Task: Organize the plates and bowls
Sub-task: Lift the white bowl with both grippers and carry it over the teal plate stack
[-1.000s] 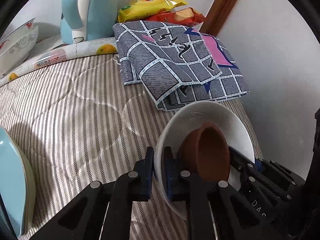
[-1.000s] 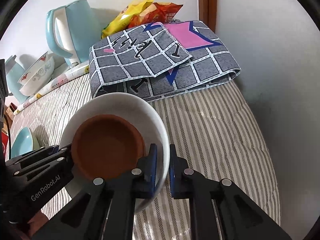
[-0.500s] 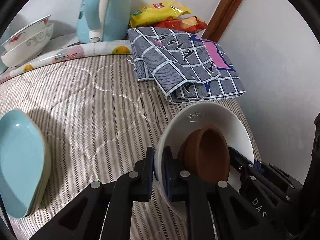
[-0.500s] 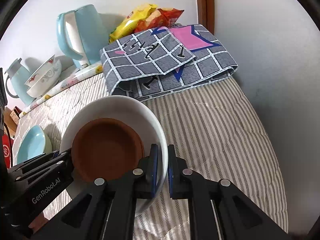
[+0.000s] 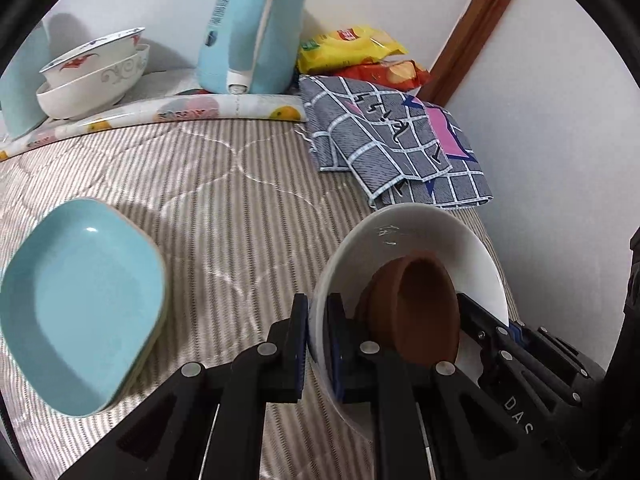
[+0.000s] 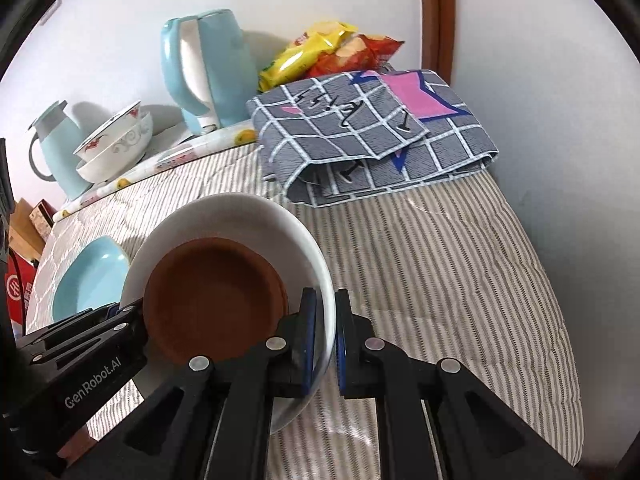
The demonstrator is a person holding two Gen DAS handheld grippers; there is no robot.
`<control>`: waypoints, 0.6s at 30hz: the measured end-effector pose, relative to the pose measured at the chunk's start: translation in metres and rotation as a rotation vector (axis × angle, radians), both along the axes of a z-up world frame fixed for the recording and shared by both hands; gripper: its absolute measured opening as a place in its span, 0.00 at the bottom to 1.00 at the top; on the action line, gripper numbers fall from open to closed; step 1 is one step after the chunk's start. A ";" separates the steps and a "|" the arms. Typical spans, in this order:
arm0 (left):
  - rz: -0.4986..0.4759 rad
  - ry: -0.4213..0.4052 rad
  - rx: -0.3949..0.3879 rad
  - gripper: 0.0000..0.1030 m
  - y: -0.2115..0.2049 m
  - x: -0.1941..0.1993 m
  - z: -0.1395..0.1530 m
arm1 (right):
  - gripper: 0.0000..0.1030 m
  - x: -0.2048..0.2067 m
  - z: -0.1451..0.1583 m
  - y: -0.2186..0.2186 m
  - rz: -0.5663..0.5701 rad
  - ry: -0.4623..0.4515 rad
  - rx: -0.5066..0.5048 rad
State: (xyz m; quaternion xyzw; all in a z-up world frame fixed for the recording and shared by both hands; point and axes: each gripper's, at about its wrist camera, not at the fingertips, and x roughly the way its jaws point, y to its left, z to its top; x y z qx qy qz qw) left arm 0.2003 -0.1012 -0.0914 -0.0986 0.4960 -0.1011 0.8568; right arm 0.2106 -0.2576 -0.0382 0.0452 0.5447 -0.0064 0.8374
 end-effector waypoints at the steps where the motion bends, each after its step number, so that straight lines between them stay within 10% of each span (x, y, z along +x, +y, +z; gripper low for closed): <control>1: 0.004 -0.001 0.000 0.10 0.003 -0.001 0.001 | 0.08 0.000 0.001 0.004 0.002 0.001 0.000; 18: 0.021 -0.031 -0.036 0.10 0.049 -0.010 0.019 | 0.08 -0.003 0.027 0.048 0.028 -0.033 -0.016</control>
